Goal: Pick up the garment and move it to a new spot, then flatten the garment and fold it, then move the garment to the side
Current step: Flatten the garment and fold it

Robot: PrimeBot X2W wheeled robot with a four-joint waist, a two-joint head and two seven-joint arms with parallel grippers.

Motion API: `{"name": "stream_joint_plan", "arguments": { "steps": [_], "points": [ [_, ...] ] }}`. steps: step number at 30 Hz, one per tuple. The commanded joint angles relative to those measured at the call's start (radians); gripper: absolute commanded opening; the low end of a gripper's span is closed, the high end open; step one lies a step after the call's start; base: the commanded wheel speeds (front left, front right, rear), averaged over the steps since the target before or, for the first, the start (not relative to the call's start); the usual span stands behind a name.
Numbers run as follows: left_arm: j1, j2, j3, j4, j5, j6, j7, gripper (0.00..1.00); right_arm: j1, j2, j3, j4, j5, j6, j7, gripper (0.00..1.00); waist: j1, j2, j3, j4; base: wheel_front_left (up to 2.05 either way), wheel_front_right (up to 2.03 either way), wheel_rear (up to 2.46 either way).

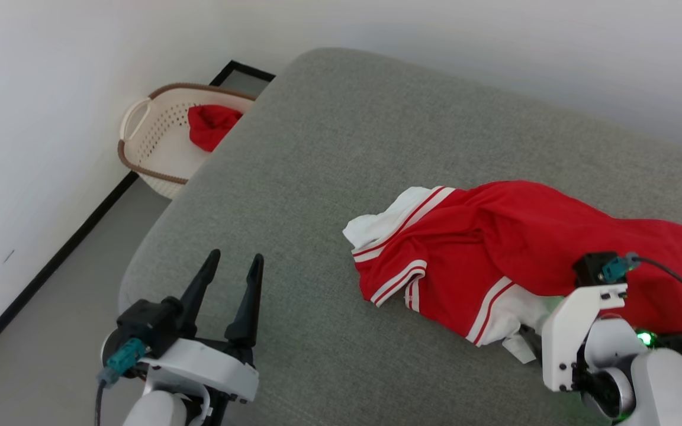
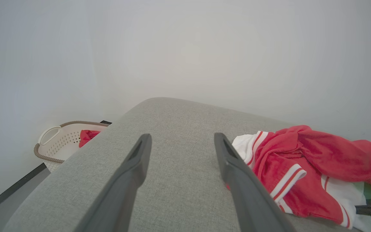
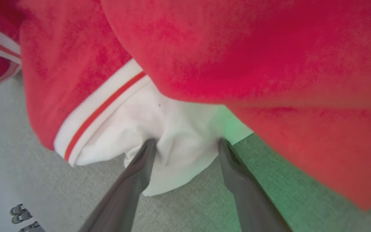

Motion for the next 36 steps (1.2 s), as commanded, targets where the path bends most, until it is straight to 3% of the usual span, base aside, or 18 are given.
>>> {"name": "stream_joint_plan", "arguments": {
  "steps": [1, 6, 7, 8, 14, 23, 29, 36],
  "points": [
    [-0.01, -0.007, 0.002, -0.002, 0.004, -0.002, 0.0, 1.0, -0.019, -0.001, -0.001, 0.029, -0.014, 0.0, 0.002, 1.0, 0.0, -0.0001, 0.019, 0.01, 0.0, 0.0, 0.0],
    [-0.012, -0.011, 0.004, 0.001, 0.002, -0.002, 0.0, 1.0, -0.038, 0.001, 0.008, 0.122, -0.033, 0.0, 0.035, 1.0, 0.0, -0.0001, 0.028, 0.013, 0.0, 0.0, 0.0],
    [-0.013, -0.012, 0.004, 0.001, 0.002, -0.002, 0.0, 1.0, -0.044, 0.001, 0.011, 0.137, -0.036, 0.0, 0.035, 0.58, 0.0, -0.0001, 0.029, 0.013, 0.0, 0.0, 0.0],
    [-0.014, -0.012, 0.005, 0.002, 0.002, -0.002, 0.0, 1.0, -0.049, 0.001, 0.013, 0.15, -0.038, 0.0, 0.034, 0.0, 0.0, -0.0001, 0.029, 0.013, 0.0, 0.0, 0.0],
    [-0.01, -0.003, 0.011, 0.009, 0.004, -0.002, 0.0, 1.0, -0.07, 0.003, 0.033, 0.167, -0.031, 0.001, 0.064, 0.0, 0.0, -0.0001, 0.013, 0.009, 0.0, 0.0, 0.0],
    [-0.013, 0.027, -0.012, 0.035, 0.002, -0.002, 0.0, 1.0, -0.019, -0.025, -0.034, 0.009, 0.019, 0.0, 0.106, 0.0, 0.0, -0.0001, -0.053, -0.015, 0.0, 0.0, 0.0],
    [0.008, 0.049, 0.006, 0.032, -0.001, -0.002, 0.0, 1.0, 0.061, -0.053, -0.096, -0.143, 0.041, 0.0, 0.156, 0.0, 0.0, -0.0001, -0.078, -0.095, 0.0, 0.0, 0.0],
    [0.028, 0.058, 0.037, 0.013, 0.017, -0.002, 0.0, 1.0, 0.128, -0.088, -0.21, -0.225, 0.047, 0.0, 0.166, 0.0, 0.0, -0.0001, -0.092, -0.194, 0.0, 0.0, 0.0]
  ]
}}
